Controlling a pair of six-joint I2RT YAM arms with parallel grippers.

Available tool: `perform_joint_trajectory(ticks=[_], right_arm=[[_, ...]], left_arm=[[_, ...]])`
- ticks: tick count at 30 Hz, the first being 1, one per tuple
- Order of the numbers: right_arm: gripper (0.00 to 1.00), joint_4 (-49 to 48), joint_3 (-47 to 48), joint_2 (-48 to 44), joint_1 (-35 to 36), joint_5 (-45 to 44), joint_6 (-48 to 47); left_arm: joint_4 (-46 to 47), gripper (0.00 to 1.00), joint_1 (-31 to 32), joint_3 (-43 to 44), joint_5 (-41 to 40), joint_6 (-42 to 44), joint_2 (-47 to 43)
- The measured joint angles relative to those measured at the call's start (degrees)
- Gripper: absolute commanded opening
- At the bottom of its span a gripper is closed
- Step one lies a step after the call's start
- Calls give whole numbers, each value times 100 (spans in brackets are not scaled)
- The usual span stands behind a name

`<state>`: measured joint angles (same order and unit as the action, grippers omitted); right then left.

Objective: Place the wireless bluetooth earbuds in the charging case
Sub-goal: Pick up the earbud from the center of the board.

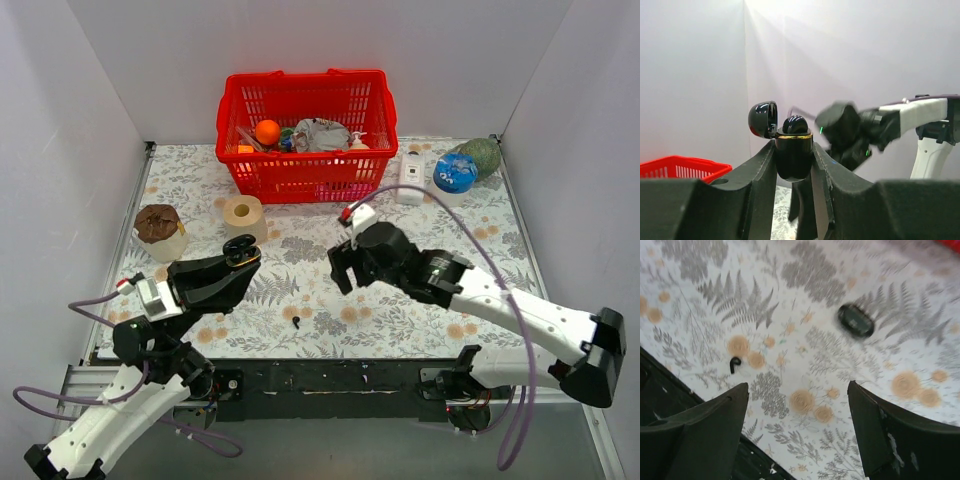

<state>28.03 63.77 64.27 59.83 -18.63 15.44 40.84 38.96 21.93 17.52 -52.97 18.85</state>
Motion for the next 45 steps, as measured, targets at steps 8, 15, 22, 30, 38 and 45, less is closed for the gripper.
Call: perform_joint_trajectory(ticks=[8, 15, 22, 30, 38, 45], right_arm=[[53, -925, -1075, 1427, 369, 1178, 247], [60, -1346, -739, 2492, 728, 1405, 529], [62, -1274, -22, 3377, 887, 1379, 866], [61, -1058, 409, 3919, 898, 1255, 1060], [57, -951, 525, 4238, 898, 1235, 1143], [52, -905, 590, 4297, 911, 1217, 1165]], left_arm=[[-1200, 0, 0, 0, -227, 223, -767], [-1838, 0, 0, 2, -354, 326, -1071], [-2214, 0, 0, 20, -428, 411, -1235], [-2382, 0, 0, 33, -476, 417, -1373], [-2435, 0, 0, 33, -490, 437, -1377], [-2437, 0, 0, 33, -490, 435, -1447]])
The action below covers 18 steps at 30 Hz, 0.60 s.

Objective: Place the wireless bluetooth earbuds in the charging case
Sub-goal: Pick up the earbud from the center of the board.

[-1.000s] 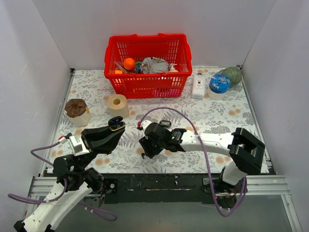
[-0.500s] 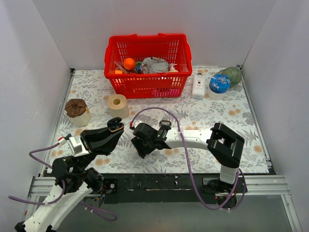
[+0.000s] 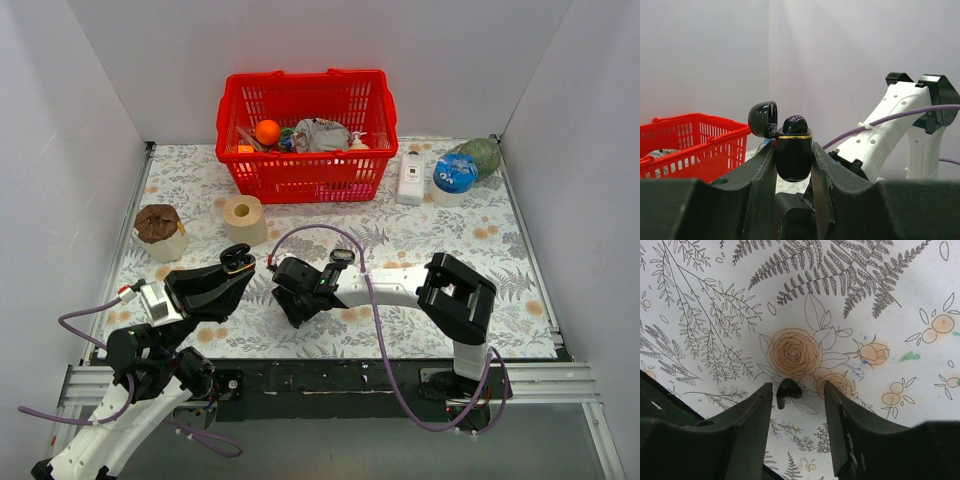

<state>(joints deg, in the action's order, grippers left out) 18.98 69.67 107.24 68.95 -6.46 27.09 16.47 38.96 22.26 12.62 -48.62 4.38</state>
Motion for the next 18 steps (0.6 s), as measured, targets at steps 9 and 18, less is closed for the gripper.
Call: perform_joint_trajectory(ticks=[9, 18], right_arm=[[43, -4, 33, 44, 90, -26, 35], [30, -52, 96, 116, 120, -24, 125]], left_arm=[[-31, 0, 0, 0, 0, -4, -20], [-122, 0, 0, 0, 0, -20, -111]])
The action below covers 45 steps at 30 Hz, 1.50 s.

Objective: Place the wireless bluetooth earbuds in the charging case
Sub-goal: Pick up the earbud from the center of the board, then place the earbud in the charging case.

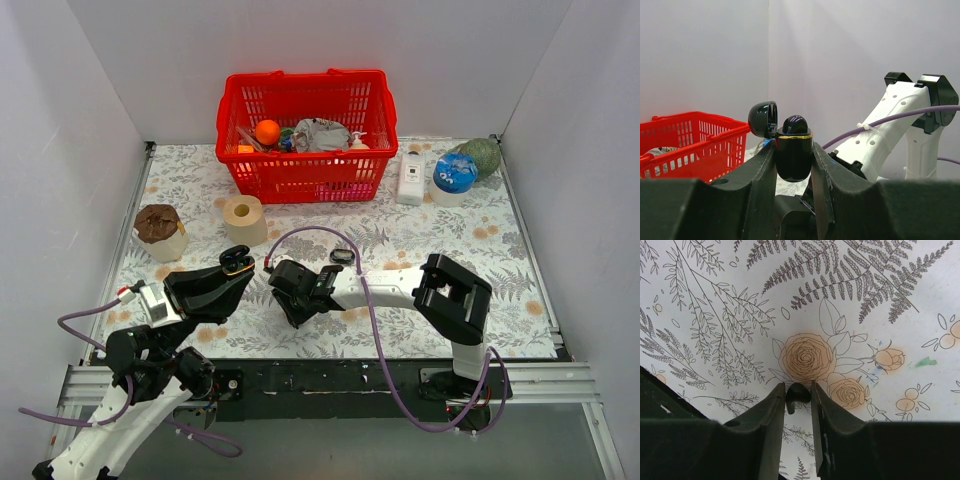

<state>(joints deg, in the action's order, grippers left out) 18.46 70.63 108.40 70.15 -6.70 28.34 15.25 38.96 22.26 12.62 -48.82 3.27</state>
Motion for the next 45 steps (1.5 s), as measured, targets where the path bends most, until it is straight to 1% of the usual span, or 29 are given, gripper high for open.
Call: perform_joint_trajectory(ticks=[1, 5, 6, 7, 12, 15, 18, 23, 26, 29, 33, 35, 38, 41, 45], right_arm=[[25, -9, 0, 7, 0, 0, 2], [12, -35, 0, 9, 0, 20, 33], [8, -37, 0, 9, 0, 24, 35], [1, -37, 0, 9, 0, 24, 37], [1, -63, -74, -68, 4, -76, 46], [1, 85, -304, -474, -2, -330, 33], [1, 297, -358, -1298, -42, -640, -28], [1, 369, -66, -3108, -114, -1287, -356], [1, 229, 227, -4135, -116, -1578, -673], [1, -13, 479, -4905, -116, -1685, -1073], [1, -181, 855, -5305, -118, -1648, -1510], [1, -260, 1036, -5311, -116, -1561, -1676], [1, -385, 1043, -5268, -116, -1429, -1869], [1, -643, 758, -5254, -116, -1307, -2022], [1, -1176, 85, -5307, -114, -1233, -2253]], left_arm=[[-9, 0, 0, 0, 0, -2, -2], [-26, 0, 0, 0, 0, -4, -2], [-24, 0, 0, 0, 0, -4, -2], [-26, 0, 0, 0, 0, -4, -2], [-26, 0, 0, 0, 0, -2, -2], [-22, 0, 0, 0, 0, 2, -2], [24, 0, 0, 31, 2, 24, 50], [452, 0, 0, 85, 4, 39, 487], [968, 0, 0, 87, 13, -4, 968], [1679, 0, 0, 94, 57, -120, 1641], [2540, 0, 0, 188, 243, -341, 2719], [2918, 0, 0, 306, 365, -466, 3224], [3506, 0, 0, 544, 566, -682, 3884], [4009, 0, 0, 636, 697, -909, 4273], [4605, 0, 0, 649, 850, -1209, 4603]])
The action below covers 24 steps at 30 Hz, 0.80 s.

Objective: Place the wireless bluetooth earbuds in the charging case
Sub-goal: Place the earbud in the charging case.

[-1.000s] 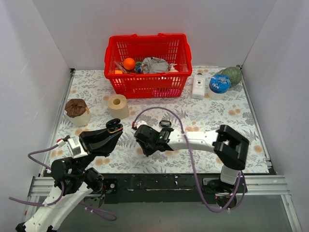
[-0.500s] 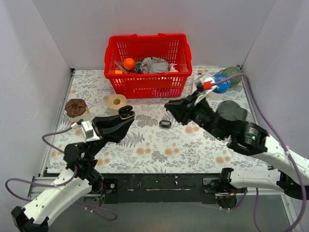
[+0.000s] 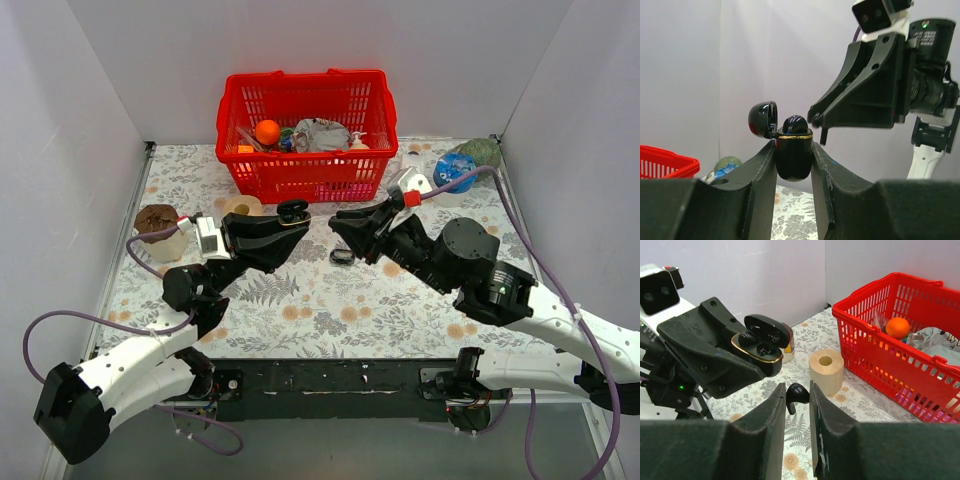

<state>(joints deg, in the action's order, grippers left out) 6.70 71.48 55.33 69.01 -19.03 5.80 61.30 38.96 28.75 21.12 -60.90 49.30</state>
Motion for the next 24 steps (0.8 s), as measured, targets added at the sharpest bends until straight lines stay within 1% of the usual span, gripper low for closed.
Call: perform_joint_trajectory(ticks=[4, 11, 18, 24], right_arm=[[1, -522, -433, -76, 0, 92, -195], [1, -1410, -437, -48, 57, 387, -420], [1, -1563, 52, 389, 146, 597, -542], [1, -1569, 74, 570, 190, 636, -614]], left_arm=[[310, 0, 0, 4, 109, -184, 151], [546, 0, 0, 4, 251, -212, 160], [656, 0, 0, 20, 356, -179, 160], [654, 0, 0, 24, 380, -144, 149]])
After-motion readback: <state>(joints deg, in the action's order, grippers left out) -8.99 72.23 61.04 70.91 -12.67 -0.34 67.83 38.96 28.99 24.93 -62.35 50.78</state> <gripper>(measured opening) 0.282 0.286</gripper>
